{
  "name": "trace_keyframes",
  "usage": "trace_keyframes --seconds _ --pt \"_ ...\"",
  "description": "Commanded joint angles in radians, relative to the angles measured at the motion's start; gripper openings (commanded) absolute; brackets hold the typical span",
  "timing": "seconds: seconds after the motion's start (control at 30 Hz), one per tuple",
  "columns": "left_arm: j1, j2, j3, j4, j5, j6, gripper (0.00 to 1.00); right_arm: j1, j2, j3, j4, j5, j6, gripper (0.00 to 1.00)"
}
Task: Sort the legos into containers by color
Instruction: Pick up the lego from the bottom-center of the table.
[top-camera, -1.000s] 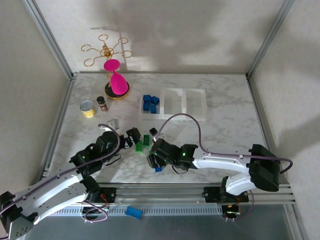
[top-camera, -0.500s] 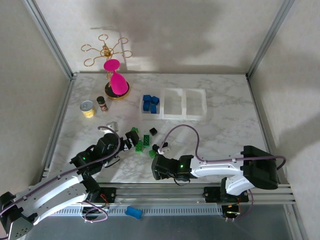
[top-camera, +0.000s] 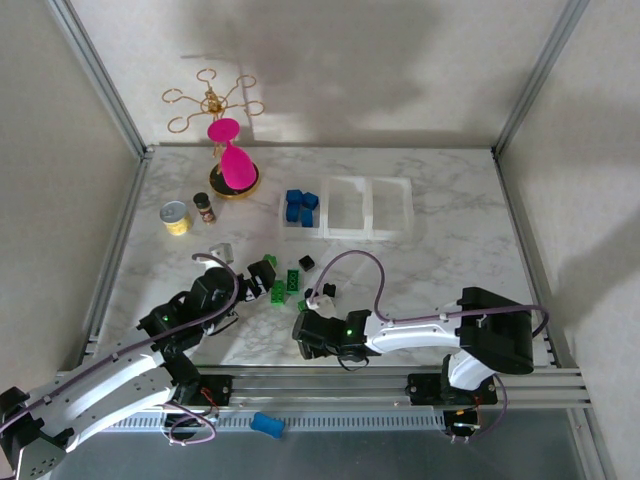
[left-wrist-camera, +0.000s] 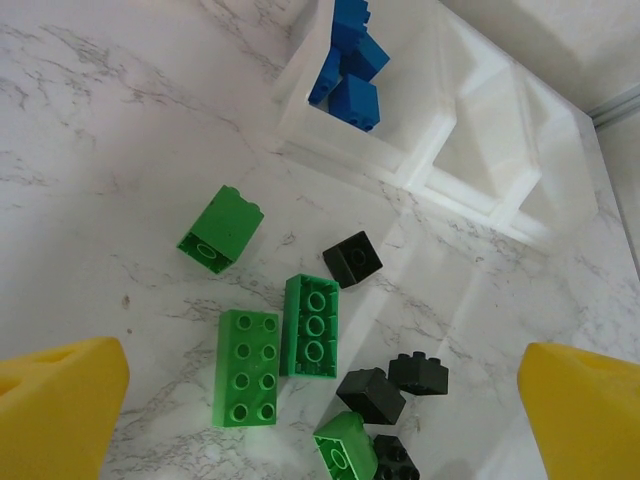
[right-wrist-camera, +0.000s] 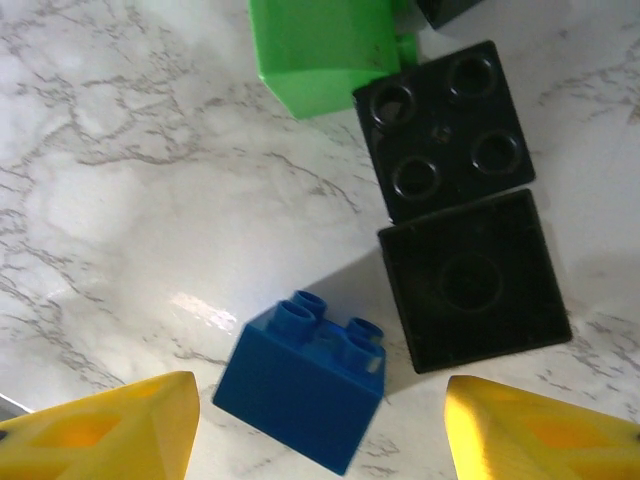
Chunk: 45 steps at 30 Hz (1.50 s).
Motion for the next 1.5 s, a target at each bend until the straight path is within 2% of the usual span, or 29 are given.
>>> trace_keyframes --seconds 0.0,0.63,1.0,1.3,1.47 --pt "-0.003 -0.013 -0.010 -0.026 -0.035 -0.014 1.00 0.015 0.019 0.030 0.014 0.023 -0.005 0.66" --pt "-0.003 -0.006 -0.011 -0.022 -0.047 -0.011 1.00 0.007 0.047 0.061 -0.023 0.044 0.007 0.45" --pt "-0.003 -0.019 -0.006 -0.025 -0.055 -0.009 1.00 -0.001 -0.026 0.098 -0.067 0.063 0.000 0.42" --pt "0.002 -0.023 0.029 -0.037 -0.075 0.011 1.00 -0.108 -0.144 0.153 -0.114 0.052 -0.081 0.42" --pt "0.011 -0.011 0.036 -0.008 -0.071 0.023 1.00 -0.254 -0.145 0.236 -0.097 0.050 -0.210 0.42"
